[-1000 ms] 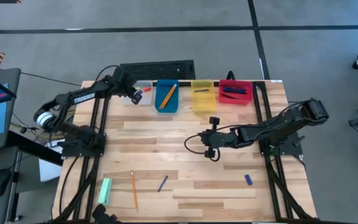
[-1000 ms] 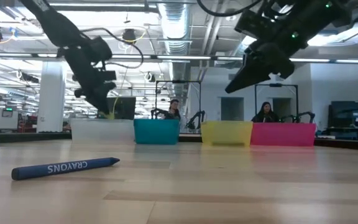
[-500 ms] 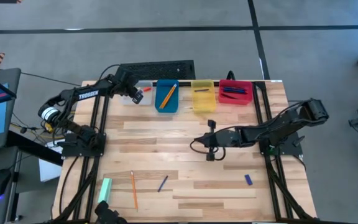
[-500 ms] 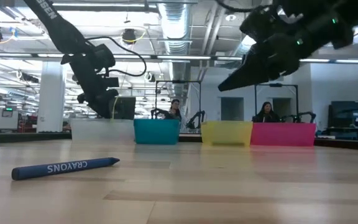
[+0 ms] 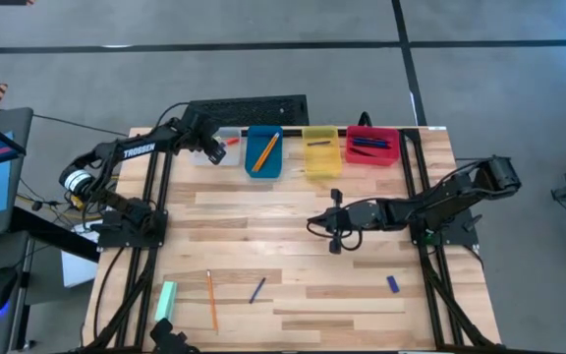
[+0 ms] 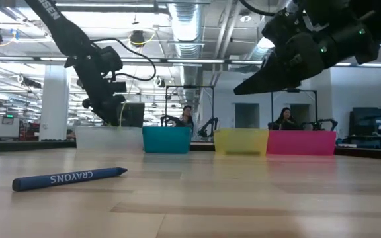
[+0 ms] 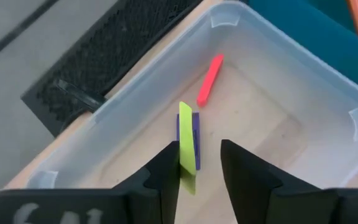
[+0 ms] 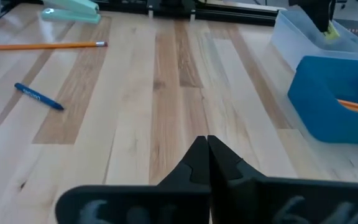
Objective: Sort crayons/erasers/pens/pencils in bins
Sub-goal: Put the green eraser into the transparent bin, then put the blue crayon into the yellow bin
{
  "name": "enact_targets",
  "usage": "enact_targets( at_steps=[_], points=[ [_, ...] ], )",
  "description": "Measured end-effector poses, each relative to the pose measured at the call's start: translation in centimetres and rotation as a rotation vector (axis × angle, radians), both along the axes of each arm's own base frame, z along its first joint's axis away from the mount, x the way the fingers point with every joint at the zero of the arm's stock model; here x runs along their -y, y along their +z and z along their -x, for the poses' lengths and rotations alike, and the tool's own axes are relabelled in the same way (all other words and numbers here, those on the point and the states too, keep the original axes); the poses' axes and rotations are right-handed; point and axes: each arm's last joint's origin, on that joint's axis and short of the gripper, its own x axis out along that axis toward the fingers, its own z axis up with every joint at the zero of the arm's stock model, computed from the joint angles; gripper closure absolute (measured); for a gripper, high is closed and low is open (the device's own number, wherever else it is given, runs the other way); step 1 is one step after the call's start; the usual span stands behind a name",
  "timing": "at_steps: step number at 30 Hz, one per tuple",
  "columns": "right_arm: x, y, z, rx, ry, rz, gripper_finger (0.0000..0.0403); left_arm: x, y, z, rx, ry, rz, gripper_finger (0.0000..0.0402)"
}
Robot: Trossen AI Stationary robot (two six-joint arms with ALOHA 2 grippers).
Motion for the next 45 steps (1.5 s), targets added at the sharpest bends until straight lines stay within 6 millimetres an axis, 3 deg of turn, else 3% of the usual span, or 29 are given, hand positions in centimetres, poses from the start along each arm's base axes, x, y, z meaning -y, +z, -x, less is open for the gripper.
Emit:
enact_targets(
  at_steps=[9, 16, 22, 27, 31, 37, 45],
  points=[
    [0.0, -0.1, 0.0, -0.012, 0.000, 0.005, 0.0399, 1.7, 2.7, -0.4, 0.019, -0.073, -0.118, 0.0290],
    [0.0, -0.1, 0.0, -0.013, 0.000, 0.005, 0.0399, 1.4, 1.7, 0.0, -0.047, -0.015, -0.071, 0.0293],
    [0.0, -0.2, 0.1, -0.020, 0.000, 0.006, 0.0400, 0.5, 0.2, 0.2, -0.104, 0.049, -0.049, 0.0255],
    [0.0, -0.2, 0.1, -0.021, 0.004, 0.018, 0.0400, 1.0, 1.0, -0.2, -0.098, -0.005, -0.092, 0.0243],
    [0.0, -0.3, 0.1, -0.038, 0.008, 0.030, 0.0400, 3.6, 2.6, -1.2, -0.082, -0.094, -0.104, 0.0287],
    [0.2, -1.1, 1.1, 0.023, -0.007, 0.004, 0.0400, 10.1, 4.9, -3.0, 0.041, -0.220, -0.006, 0.0390],
    [1.1, -2.8, 4.4, 0.195, -0.029, -0.040, 0.0400, 18.4, 5.7, -5.1, 0.122, -0.309, 0.053, 0.0401]
  ],
)
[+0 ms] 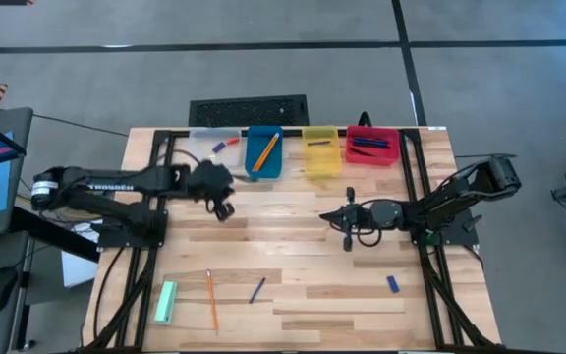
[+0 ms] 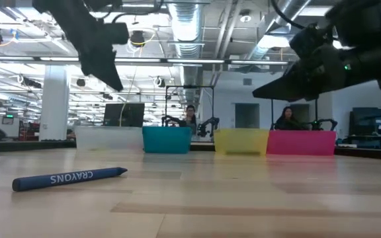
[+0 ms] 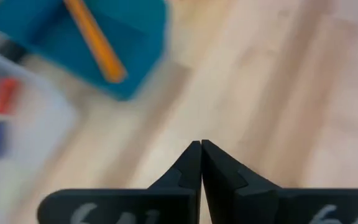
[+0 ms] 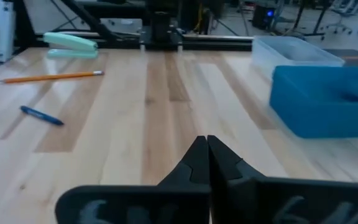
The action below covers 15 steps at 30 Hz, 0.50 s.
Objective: Sort crayons/erasers/pens/pencils in bins
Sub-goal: Put the blue crayon into the yellow bin
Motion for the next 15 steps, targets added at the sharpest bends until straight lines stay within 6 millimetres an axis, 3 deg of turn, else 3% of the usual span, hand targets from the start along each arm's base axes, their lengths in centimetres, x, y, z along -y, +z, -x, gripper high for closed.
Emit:
enact_targets(
  at_steps=[7, 15],
  points=[
    [0.1, -0.2, 0.4, 0.010, -0.003, -0.001, 0.0400, 6.1, -1.7, -1.8, 0.004, -0.028, 0.093, 0.0401],
    [-1.0, -0.2, 0.5, 0.007, 0.046, -0.018, 0.0401, 12.9, -4.3, -4.6, -0.047, -0.045, 0.148, 0.0401]
  ],
)
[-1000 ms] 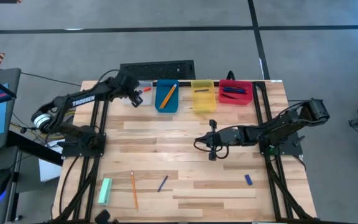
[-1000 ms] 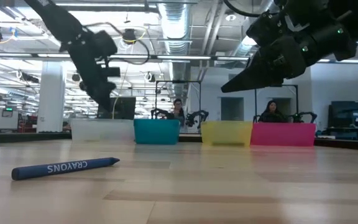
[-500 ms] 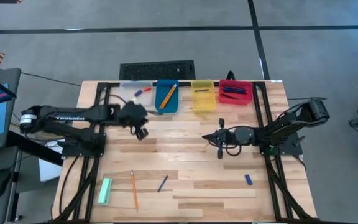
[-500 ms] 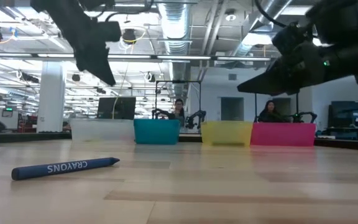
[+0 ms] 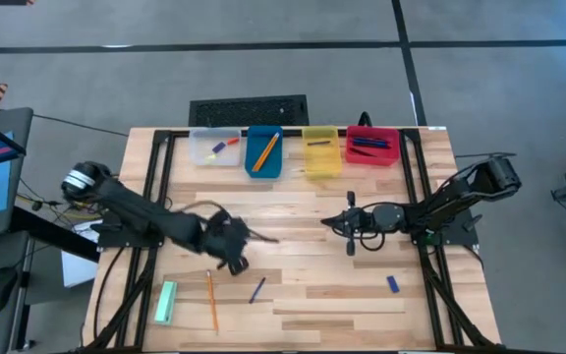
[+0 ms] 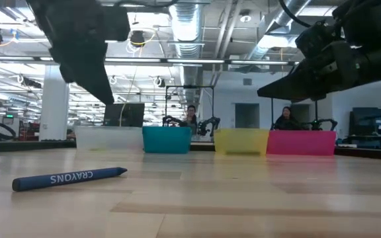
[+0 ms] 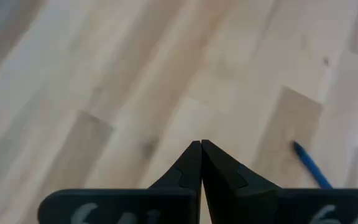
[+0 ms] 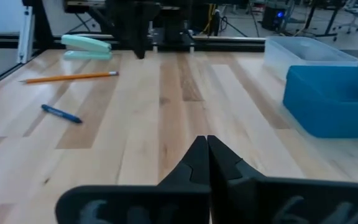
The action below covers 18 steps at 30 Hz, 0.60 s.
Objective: Sort crayons/erasers/pens/pencils in bins
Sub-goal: Put the blue crayon into the yellow bin
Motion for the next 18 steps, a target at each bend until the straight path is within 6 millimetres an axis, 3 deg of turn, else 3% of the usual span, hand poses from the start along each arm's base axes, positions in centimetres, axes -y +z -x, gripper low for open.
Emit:
enact_targets(
  at_steps=[8, 18],
  points=[
    [-1.8, -0.1, 0.3, -0.013, 0.075, 0.001, 0.0401, 5.7, -1.4, -4.8, -0.183, 0.020, 0.079, 0.0388],
    [-3.2, -0.3, 0.8, -0.036, 0.144, 0.016, 0.0401, 11.0, -3.8, -7.9, -0.265, 0.110, 0.241, 0.0298]
  ],
)
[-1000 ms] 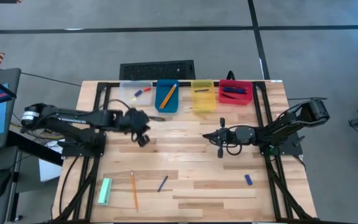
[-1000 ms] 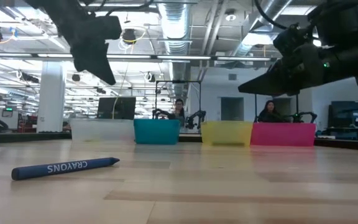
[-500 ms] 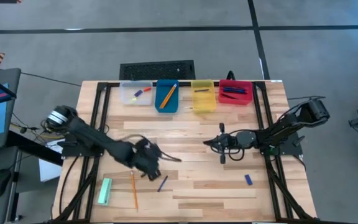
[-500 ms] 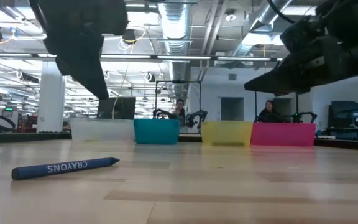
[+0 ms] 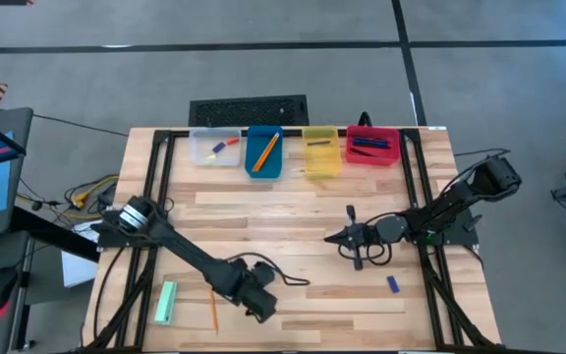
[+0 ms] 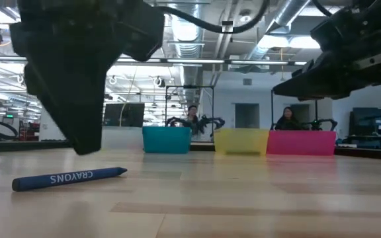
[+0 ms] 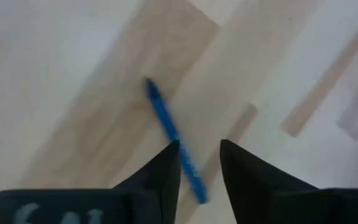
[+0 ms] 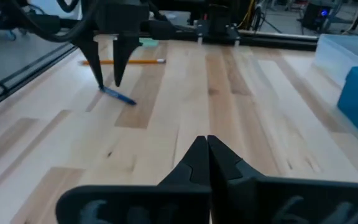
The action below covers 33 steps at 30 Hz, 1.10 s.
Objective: Sort crayons/erasers/pens/pencils in bins
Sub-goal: Put the blue crayon into the yellow bin
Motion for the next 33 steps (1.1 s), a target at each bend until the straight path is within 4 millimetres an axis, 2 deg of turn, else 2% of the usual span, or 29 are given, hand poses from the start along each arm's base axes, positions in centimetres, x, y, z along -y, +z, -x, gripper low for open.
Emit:
enact_targets(
  at_steps=[6, 8, 14, 19, 23, 28, 33],
  points=[
    [-0.5, 0.0, 0.2, 0.003, 0.030, 0.023, 0.0401, 1.6, -1.4, 0.0, -0.021, 0.081, 0.021, 0.0286],
    [-0.6, 0.0, 0.2, 0.003, 0.036, 0.026, 0.0401, 1.6, -2.0, 0.3, -0.043, 0.122, 0.004, 0.0286],
    [-0.6, 0.0, 0.2, 0.007, 0.037, 0.027, 0.0401, 1.7, -2.0, 0.6, -0.029, 0.163, -0.032, 0.0307],
    [-0.6, 0.0, 0.2, 0.006, 0.037, 0.027, 0.0401, 1.7, -1.9, 0.6, -0.034, 0.051, -0.061, 0.0331],
    [-0.6, 0.0, 0.2, 0.006, 0.038, 0.027, 0.0401, 1.5, -0.8, 0.5, -0.054, -0.084, -0.110, 0.0334],
    [-0.6, 0.0, 0.2, 0.007, 0.039, 0.026, 0.0401, 0.8, 0.0, 1.4, -0.173, -0.198, -0.234, 0.0313],
    [-0.6, 0.0, 0.2, 0.006, 0.040, 0.026, 0.0401, 0.3, -1.1, 2.1, -0.232, -0.308, -0.249, 0.0282]
  ],
)
